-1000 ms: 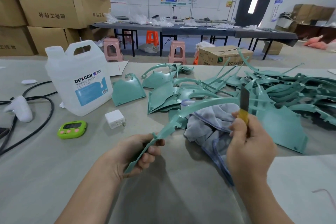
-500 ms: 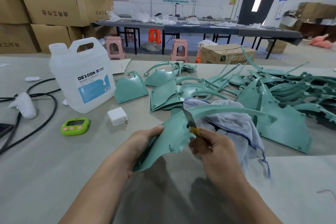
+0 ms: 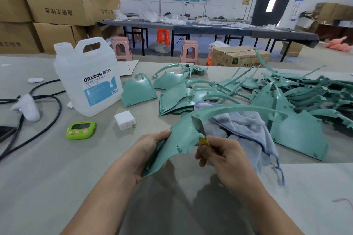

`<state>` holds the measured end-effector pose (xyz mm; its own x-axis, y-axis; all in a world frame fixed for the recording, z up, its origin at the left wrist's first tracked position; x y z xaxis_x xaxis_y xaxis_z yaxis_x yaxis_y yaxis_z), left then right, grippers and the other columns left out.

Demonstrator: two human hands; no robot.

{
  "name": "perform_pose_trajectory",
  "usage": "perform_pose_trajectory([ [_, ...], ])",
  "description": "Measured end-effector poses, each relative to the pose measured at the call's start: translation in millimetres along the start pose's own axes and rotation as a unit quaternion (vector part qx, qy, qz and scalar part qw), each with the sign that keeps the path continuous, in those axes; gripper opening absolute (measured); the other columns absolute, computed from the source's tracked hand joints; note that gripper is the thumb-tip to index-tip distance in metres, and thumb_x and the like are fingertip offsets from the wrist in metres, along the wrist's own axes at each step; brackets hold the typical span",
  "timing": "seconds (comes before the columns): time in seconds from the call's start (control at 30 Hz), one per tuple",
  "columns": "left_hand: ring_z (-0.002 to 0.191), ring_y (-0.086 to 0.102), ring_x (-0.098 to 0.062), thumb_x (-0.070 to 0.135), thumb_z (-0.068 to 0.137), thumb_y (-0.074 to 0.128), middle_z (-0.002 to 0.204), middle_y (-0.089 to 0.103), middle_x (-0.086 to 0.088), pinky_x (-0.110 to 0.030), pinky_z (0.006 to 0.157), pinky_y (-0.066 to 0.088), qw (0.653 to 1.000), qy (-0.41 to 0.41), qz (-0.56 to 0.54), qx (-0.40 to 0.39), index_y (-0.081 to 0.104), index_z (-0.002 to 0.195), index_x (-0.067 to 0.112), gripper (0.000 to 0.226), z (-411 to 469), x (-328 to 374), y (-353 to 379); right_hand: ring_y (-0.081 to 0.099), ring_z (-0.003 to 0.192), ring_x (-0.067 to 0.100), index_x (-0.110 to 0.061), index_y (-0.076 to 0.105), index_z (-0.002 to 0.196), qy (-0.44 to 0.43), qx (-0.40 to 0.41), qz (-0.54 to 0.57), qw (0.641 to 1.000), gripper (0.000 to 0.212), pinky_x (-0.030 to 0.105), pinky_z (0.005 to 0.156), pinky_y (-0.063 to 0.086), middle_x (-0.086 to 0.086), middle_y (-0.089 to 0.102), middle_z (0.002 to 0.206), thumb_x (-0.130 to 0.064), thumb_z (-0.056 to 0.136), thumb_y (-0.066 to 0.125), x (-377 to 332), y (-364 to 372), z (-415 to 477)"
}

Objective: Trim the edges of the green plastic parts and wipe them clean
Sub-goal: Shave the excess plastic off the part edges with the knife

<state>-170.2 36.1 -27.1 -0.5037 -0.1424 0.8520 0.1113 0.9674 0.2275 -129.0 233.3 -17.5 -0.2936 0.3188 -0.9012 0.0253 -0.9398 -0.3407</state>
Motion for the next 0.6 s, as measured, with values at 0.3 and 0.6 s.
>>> perform_pose_trajectory([
  [0.3,0.056,0.071,-0.022,0.036,0.093,0.064,0.083,0.077,-0.011,-0.022,0.043,0.051,0.987,0.080,-0.135,0.015,0.076,0.098,0.012,0.028,-1.3,6.3,-3.8,0.055,0.054,0.023,-0.008,0.079,0.087,0.086,-0.074,0.161,0.980,0.026,0.026,0.054,0.045,0.017,0.065,0.065,0.004,0.096,0.057,0.0,0.8,-1.4],
  [0.6,0.095,0.073,-0.020,0.033,0.096,0.056,0.106,0.077,-0.002,-0.030,0.076,0.060,0.910,0.401,-0.025,0.102,0.075,0.104,0.027,0.022,-11.6,23.4,-12.0,0.019,0.042,0.015,0.000,0.076,0.083,0.204,-0.002,0.308,0.929,0.033,0.030,0.050,0.020,0.009,0.030,0.054,0.002,0.088,0.044,2.8,-5.8,-2.1],
])
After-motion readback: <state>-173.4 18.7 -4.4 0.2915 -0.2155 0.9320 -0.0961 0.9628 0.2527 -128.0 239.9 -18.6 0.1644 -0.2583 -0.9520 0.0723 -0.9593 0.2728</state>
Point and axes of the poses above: each hand's wrist, its own z-axis towards the middle knuckle, its own y-axis out of the palm, x = y × z, the point moved 3 cm from there along z, towards the middle knuckle
